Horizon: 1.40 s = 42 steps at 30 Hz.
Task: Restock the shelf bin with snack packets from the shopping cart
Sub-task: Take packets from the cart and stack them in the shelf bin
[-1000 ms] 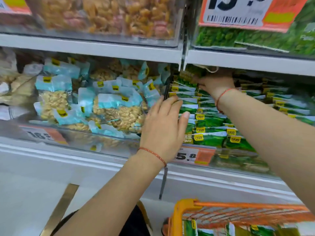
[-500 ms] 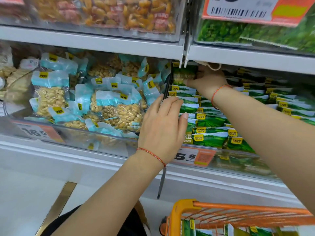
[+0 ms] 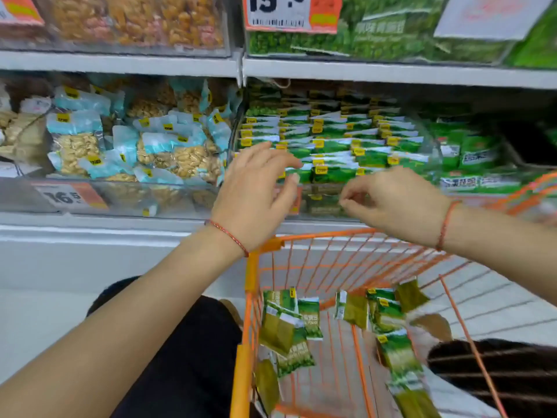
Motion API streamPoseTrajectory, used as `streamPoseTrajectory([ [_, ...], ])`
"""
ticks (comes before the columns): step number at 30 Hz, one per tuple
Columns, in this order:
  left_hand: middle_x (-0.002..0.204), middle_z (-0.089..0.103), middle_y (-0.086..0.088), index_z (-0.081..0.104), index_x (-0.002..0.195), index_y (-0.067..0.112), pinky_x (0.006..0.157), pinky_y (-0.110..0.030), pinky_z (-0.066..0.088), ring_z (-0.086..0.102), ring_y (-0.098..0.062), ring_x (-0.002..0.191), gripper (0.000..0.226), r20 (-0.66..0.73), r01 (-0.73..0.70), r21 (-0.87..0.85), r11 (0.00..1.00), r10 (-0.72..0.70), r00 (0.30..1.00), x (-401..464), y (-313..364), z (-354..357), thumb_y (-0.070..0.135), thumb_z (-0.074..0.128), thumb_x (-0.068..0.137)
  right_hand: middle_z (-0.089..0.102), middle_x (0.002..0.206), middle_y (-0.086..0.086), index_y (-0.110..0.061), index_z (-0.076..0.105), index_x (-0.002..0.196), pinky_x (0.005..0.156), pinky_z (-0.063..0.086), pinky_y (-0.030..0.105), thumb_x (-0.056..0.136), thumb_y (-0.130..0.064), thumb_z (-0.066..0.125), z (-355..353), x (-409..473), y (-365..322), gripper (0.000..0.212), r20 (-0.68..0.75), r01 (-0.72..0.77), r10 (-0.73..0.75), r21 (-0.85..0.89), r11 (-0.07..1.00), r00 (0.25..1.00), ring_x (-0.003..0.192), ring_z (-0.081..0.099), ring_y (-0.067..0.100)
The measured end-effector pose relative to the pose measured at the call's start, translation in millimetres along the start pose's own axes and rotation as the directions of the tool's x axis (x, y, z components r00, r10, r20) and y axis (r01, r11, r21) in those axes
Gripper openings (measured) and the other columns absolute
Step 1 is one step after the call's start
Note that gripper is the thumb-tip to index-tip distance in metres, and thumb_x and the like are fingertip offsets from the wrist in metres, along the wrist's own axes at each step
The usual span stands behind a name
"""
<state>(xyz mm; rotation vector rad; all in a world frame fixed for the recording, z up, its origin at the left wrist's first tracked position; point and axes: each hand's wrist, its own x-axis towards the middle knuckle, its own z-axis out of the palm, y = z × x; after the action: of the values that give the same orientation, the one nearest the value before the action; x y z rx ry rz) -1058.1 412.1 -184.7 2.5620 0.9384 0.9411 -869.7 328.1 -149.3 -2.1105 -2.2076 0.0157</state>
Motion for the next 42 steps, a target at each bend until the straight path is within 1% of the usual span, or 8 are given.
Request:
streamPoseTrajectory([
  [4, 0.097, 0.069, 0.0, 0.067, 0.106, 0.02, 0.079, -0.032, 0.043, 0.06, -0.02, 0.091, 0.032, 0.332, -0.103, -0.07, 0.992, 0.12, 0.936, -31, 58, -1, 0.032, 0.04, 0.093, 0.068, 0.103, -0.002, -0.029, 0.062, 0.107, 0.07, 0.043, 0.026, 0.092, -0.045, 0.046, 28, -63, 9, 0.027, 0.509, 0.177, -0.064, -0.176, 0.968, 0.859, 0.099, 0.062, 0.022],
  [8, 0.105, 0.065, -0.008, 0.058, 0.122, 0.008, 0.056, -0.022, 0.039, 0.046, -0.012, 0.059, 0.031, 0.841, 0.058, 0.424, 0.904, -0.417, 0.345, -44, 87, 8, 0.022, 0.049, 0.097, 0.065, 0.112, 0.011, -0.014, 0.059, 0.119, 0.077, 0.053, 0.036, 0.092, -0.036, 0.05, 77, -95, 34, 0.037, 0.779, 0.181, 0.104, -0.27, 0.946, 0.618, 0.102, 0.063, 0.03],
  [11, 0.121, 0.057, -0.007, 0.044, 0.138, 0.011, 0.079, -0.033, 0.05, 0.059, -0.025, 0.098, 0.058, 0.928, -0.23, 0.348, 0.909, -0.3, 0.221, -41, 80, 52, 0.031, 0.064, 0.088, 0.064, 0.109, 0.008, -0.011, 0.057, 0.121, 0.07, 0.053, 0.035, 0.095, -0.028, 0.051, 101, -99, 44, 0.032, 0.798, 0.192, 0.208, -0.372, 0.908, 0.566, 0.093, 0.065, 0.025],
  [15, 0.148, 0.036, -0.004, 0.031, 0.147, 0.016, 0.091, -0.042, 0.044, 0.043, -0.03, 0.128, 0.086, 0.871, -0.298, 0.476, 0.827, -0.489, 0.034, -56, 61, 102, 0.051, 0.07, 0.079, 0.044, 0.073, 0.001, -0.01, 0.053, 0.12, 0.047, 0.037, 0.029, 0.096, -0.018, 0.047, 127, -89, 37, 0.026, 0.779, 0.168, 0.211, -0.374, 0.912, 0.591, 0.058, 0.042, 0.015],
  [21, 0.157, -0.014, -0.016, -0.016, 0.15, 0.017, 0.104, -0.064, 0.03, -0.002, -0.046, 0.142, 0.109, 0.822, -0.212, 0.569, 0.795, -0.555, 0.126, -93, 36, 153, 0.047, 0.065, 0.084, 0.056, 0.089, 0.005, -0.011, 0.05, 0.124, 0.064, 0.048, 0.033, 0.095, -0.023, 0.048, 161, -68, 26, 0.032, 0.774, 0.114, 0.121, -0.242, 0.964, 0.622, 0.077, 0.056, 0.023],
  [27, 0.154, 0.014, -0.022, -0.016, 0.15, 0.014, 0.097, -0.061, 0.039, 0.011, -0.048, 0.139, 0.107, 0.823, -0.226, 0.568, 0.792, -0.54, 0.177, -94, 34, 162, 0.028, 0.068, 0.085, 0.037, 0.144, 0.012, -0.011, 0.013, 0.15, 0.091, 0.048, 0.039, 0.092, -0.037, 0.055, 182, -72, 38, 0.076, 0.754, 0.003, 0.141, -0.186, 0.983, 0.641, 0.12, 0.051, 0.029],
  [34, 0.129, 0.054, -0.014, 0.02, 0.147, 0.013, 0.088, -0.036, 0.045, 0.054, -0.03, 0.116, 0.073, 0.913, -0.376, 0.406, 0.833, -0.349, 0.213, -74, 46, 150, 0.005, 0.062, 0.087, 0.058, 0.12, 0.013, -0.02, 0.018, 0.149, 0.075, 0.043, 0.034, 0.098, -0.034, 0.042, 173, -77, 44, 0.058, 0.759, -0.028, 0.111, -0.121, 0.992, 0.641, 0.102, 0.058, 0.029],
  [42, 0.115, 0.061, -0.014, 0.056, 0.117, 0.005, 0.081, -0.034, 0.046, 0.057, -0.03, 0.106, 0.036, 0.899, -0.1, 0.316, 0.943, -0.264, 0.35, -65, 54, 134, 0.009, 0.069, 0.084, 0.055, 0.13, 0.006, -0.018, 0.039, 0.142, 0.084, 0.043, 0.029, 0.096, -0.039, 0.049, 124, -76, 47, 0.051, 0.651, -0.278, 0.167, 0.071, 0.958, 0.741, 0.114, 0.054, 0.025],
])
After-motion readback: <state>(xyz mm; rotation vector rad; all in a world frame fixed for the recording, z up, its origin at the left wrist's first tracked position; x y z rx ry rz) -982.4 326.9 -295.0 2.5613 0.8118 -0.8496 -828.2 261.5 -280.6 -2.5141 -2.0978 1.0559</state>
